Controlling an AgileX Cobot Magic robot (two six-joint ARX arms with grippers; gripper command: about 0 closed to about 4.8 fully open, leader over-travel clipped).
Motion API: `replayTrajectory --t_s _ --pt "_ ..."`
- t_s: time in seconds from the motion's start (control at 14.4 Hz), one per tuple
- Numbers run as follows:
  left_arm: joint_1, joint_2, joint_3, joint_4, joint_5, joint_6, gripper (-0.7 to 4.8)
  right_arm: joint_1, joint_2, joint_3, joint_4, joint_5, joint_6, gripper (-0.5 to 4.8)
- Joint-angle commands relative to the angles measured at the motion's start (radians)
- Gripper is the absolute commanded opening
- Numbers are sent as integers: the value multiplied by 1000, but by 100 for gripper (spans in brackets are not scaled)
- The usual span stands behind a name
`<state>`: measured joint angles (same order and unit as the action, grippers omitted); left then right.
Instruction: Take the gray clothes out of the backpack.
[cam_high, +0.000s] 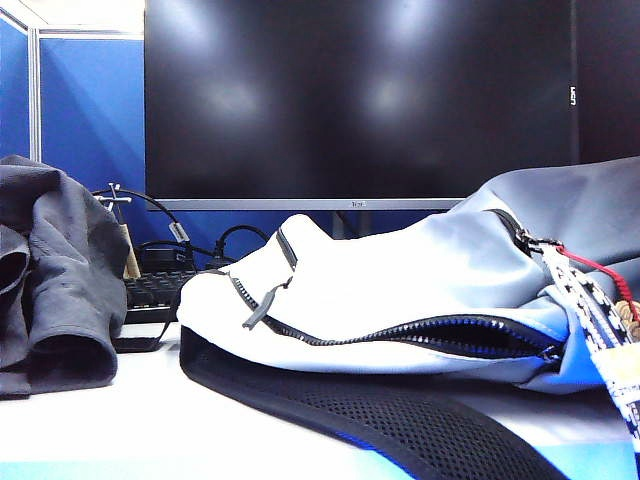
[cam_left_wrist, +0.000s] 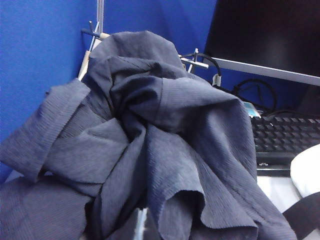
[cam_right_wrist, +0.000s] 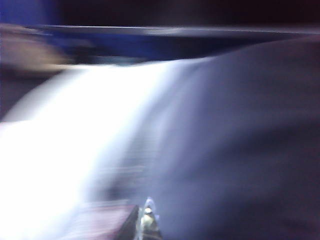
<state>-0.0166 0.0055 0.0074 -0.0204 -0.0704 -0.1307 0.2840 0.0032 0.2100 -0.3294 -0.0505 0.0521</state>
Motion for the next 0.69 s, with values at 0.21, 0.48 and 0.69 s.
replayTrajectory --t_s 0.21,0.48,0.69 --pt "2 -2 0 6 4 0 -5 -256 -1 -59 213 138 3 -5" --pt "2 -2 0 6 4 0 -5 -277 -2 -181 311 121 109 -5" --pt "2 -2 0 6 4 0 -5 -276 -2 -208 342 120 109 -5"
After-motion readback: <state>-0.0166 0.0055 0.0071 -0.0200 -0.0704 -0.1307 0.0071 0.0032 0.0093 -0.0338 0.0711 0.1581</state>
